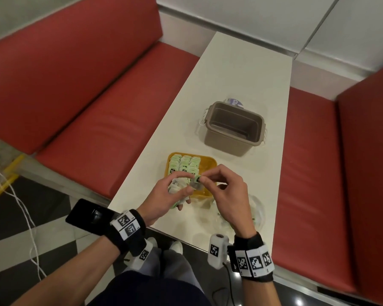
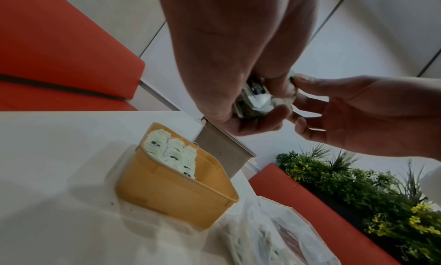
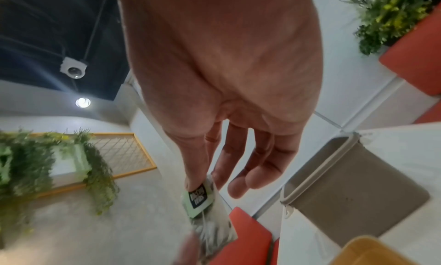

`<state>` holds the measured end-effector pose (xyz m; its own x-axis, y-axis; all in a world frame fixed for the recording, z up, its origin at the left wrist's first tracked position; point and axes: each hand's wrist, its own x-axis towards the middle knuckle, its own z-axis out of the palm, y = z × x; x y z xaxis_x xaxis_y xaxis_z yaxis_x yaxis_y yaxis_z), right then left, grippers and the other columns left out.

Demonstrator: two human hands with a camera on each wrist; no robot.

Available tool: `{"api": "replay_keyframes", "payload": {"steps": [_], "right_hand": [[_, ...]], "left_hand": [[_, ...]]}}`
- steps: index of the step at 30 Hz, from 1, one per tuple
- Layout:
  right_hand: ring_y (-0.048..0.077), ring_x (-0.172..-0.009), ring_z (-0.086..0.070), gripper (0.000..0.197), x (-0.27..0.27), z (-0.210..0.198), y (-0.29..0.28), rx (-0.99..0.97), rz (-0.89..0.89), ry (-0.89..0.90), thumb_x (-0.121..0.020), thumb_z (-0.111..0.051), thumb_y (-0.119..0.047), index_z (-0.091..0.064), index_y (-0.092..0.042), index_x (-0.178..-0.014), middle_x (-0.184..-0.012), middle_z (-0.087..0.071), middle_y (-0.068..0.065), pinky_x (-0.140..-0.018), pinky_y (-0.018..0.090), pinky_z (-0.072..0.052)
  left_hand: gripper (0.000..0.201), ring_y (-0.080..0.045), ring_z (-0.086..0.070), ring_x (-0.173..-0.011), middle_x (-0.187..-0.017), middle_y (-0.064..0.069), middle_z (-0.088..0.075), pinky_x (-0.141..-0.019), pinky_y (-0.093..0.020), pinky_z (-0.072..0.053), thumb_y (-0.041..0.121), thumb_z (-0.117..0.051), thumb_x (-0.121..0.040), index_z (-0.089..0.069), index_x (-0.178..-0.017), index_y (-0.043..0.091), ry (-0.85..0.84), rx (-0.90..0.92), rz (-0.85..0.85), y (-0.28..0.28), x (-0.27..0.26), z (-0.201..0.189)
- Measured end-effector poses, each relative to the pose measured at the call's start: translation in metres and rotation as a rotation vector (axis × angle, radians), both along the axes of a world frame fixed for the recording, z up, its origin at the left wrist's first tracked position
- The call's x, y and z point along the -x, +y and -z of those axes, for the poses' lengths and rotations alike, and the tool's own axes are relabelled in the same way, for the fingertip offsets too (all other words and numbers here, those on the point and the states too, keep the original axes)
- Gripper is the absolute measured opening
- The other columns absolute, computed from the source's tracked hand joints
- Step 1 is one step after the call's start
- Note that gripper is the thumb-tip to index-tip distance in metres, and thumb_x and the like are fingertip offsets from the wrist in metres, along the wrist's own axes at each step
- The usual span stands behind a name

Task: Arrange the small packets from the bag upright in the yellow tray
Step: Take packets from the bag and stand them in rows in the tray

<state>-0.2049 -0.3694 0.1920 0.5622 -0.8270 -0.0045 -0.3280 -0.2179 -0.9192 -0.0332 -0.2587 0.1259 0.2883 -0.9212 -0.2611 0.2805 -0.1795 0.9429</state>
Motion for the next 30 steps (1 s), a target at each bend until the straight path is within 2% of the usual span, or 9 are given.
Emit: {"api": "replay_keyframes", "payload": {"steps": [4,8,11,16,19,21,23,27,30], "right_hand": [[0.016,-0.096,-0.076,0.005,-0.001,0.008,-0.003,-0.095,0.013,-0.138,-0.097,-0.083,-0.018,-0.079,-0.021,-0.098,-0.098,-0.08,-0.004,-0.088,0.039,-0.061],[0.017,-0.09,-0.071,0.006,0.0,0.02,-0.005,-0.234,0.054,-0.284,-0.1,-0.079,-0.012,-0.076,-0.009,-0.104,-0.1,-0.079,0.006,-0.084,0.033,-0.056],[0.02,-0.093,-0.073,0.012,0.001,0.029,-0.009,-0.283,0.046,-0.281,-0.1,-0.079,-0.017,-0.075,-0.014,-0.111,-0.101,-0.08,0.007,-0.086,0.036,-0.058],[0.018,-0.096,-0.076,0.007,0.002,0.038,-0.024,-0.167,0.028,-0.161,-0.099,-0.081,-0.019,-0.078,-0.022,-0.105,-0.098,-0.081,-0.002,-0.089,0.034,-0.061],[0.008,-0.093,-0.073,0.005,-0.003,0.049,-0.038,-0.02,0.065,-0.027,-0.098,-0.082,-0.027,-0.077,-0.029,-0.097,-0.094,-0.079,-0.012,-0.084,0.022,-0.057],[0.003,-0.088,-0.07,0.007,-0.01,0.064,-0.046,0.052,0.07,0.098,-0.097,-0.082,-0.028,-0.076,-0.03,-0.095,-0.089,-0.076,-0.016,-0.079,0.016,-0.053],[0.001,-0.083,-0.066,0.007,-0.019,0.083,-0.052,0.073,0.025,0.265,-0.098,-0.079,-0.025,-0.074,-0.029,-0.096,-0.088,-0.074,-0.016,-0.079,0.021,-0.053],[0.019,-0.088,-0.064,0.008,-0.042,0.111,-0.048,0.04,-0.073,0.506,-0.103,-0.068,-0.012,-0.069,-0.02,-0.104,-0.097,-0.071,-0.001,-0.084,0.032,-0.053],[0.027,-0.096,-0.064,0.016,-0.055,0.122,-0.043,0.008,-0.087,0.633,-0.103,-0.061,-0.005,-0.069,-0.013,-0.114,-0.108,-0.069,0.009,-0.09,0.039,-0.055]], "left_hand": [[0.017,-0.025,-0.071,-0.076,-0.092,-0.012,-0.076,-0.061,-0.04,-0.053,0.02,-0.079,-0.097,-0.071,-0.108,0.011,-0.053,0.023,-0.122,-0.008,0.01,0.006],[0.017,-0.027,-0.073,-0.077,-0.098,-0.011,-0.078,-0.064,-0.042,-0.055,0.02,-0.079,-0.098,-0.071,-0.11,0.01,-0.083,0.021,-0.146,-0.013,0.015,0.011],[0.019,-0.028,-0.073,-0.078,-0.098,-0.011,-0.078,-0.063,-0.042,-0.055,0.022,-0.079,-0.097,-0.071,-0.11,0.011,-0.081,0.024,-0.155,-0.015,0.019,0.013],[0.019,-0.028,-0.073,-0.077,-0.097,-0.011,-0.079,-0.063,-0.042,-0.055,0.026,-0.08,-0.095,-0.072,-0.109,0.015,-0.078,0.008,-0.176,-0.02,0.02,0.019],[0.016,-0.03,-0.074,-0.08,-0.097,-0.011,-0.078,-0.062,-0.04,-0.056,0.026,-0.081,-0.096,-0.074,-0.106,0.015,-0.057,-0.031,-0.263,-0.019,0.011,0.03],[0.016,-0.026,-0.075,-0.079,-0.098,-0.013,-0.078,-0.059,-0.038,-0.057,0.023,-0.08,-0.097,-0.073,-0.105,0.012,-0.075,-0.076,-0.346,-0.015,0.003,0.039],[0.013,-0.023,-0.072,-0.076,-0.096,-0.016,-0.077,-0.057,-0.035,-0.059,0.022,-0.08,-0.097,-0.073,-0.102,0.012,-0.144,-0.127,-0.404,-0.009,-0.006,0.051],[0.01,-0.022,-0.074,-0.075,-0.091,-0.003,-0.078,-0.057,-0.035,-0.059,0.026,-0.081,-0.097,-0.073,-0.094,0.022,-0.256,-0.226,-0.475,0.0,-0.021,0.074],[0.015,-0.026,-0.076,-0.075,-0.093,-0.004,-0.077,-0.057,-0.035,-0.059,0.033,-0.083,-0.095,-0.072,-0.093,0.024,-0.303,-0.284,-0.493,0.003,-0.029,0.085]]}}
